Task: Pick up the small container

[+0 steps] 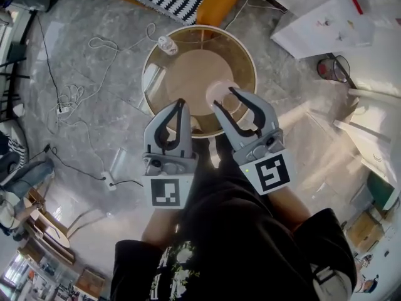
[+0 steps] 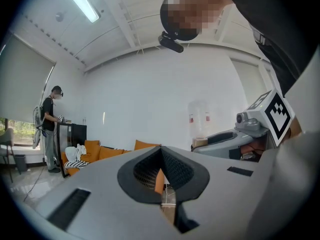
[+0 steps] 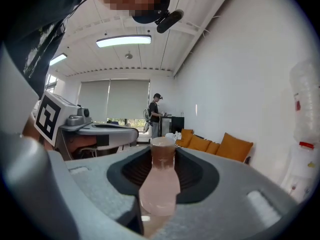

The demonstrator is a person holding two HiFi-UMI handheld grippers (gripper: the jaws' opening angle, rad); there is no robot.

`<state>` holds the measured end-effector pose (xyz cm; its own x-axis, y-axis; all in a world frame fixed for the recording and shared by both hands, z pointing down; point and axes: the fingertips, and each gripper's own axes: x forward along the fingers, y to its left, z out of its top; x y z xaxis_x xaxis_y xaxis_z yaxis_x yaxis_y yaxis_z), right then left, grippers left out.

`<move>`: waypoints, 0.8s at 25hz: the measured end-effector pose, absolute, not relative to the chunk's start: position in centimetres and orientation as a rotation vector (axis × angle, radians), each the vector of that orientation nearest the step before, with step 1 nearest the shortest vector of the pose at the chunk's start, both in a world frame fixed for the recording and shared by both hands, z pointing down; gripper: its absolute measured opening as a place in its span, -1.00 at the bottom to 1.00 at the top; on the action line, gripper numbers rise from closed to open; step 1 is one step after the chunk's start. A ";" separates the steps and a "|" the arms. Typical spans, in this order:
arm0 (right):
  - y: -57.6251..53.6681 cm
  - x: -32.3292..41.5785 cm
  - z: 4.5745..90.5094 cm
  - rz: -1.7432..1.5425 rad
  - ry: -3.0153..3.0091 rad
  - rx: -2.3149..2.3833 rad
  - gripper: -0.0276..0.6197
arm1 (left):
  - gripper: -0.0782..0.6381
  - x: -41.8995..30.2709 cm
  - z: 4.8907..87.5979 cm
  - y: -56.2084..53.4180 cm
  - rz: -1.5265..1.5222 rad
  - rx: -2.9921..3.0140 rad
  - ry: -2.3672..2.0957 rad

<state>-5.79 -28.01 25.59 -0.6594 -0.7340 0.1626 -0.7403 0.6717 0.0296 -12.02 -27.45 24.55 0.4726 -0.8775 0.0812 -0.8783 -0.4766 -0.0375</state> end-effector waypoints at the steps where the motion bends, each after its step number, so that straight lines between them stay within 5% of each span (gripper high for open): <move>1: -27.8 -5.8 24.9 0.057 -2.724 1.208 -0.50 | -0.79 -12.2 24.0 -27.3 0.146 2.686 -1.605; 20: -23.7 -5.6 14.8 0.062 -2.802 1.076 -0.50 | -0.79 -10.9 13.0 -24.6 0.149 2.831 -1.602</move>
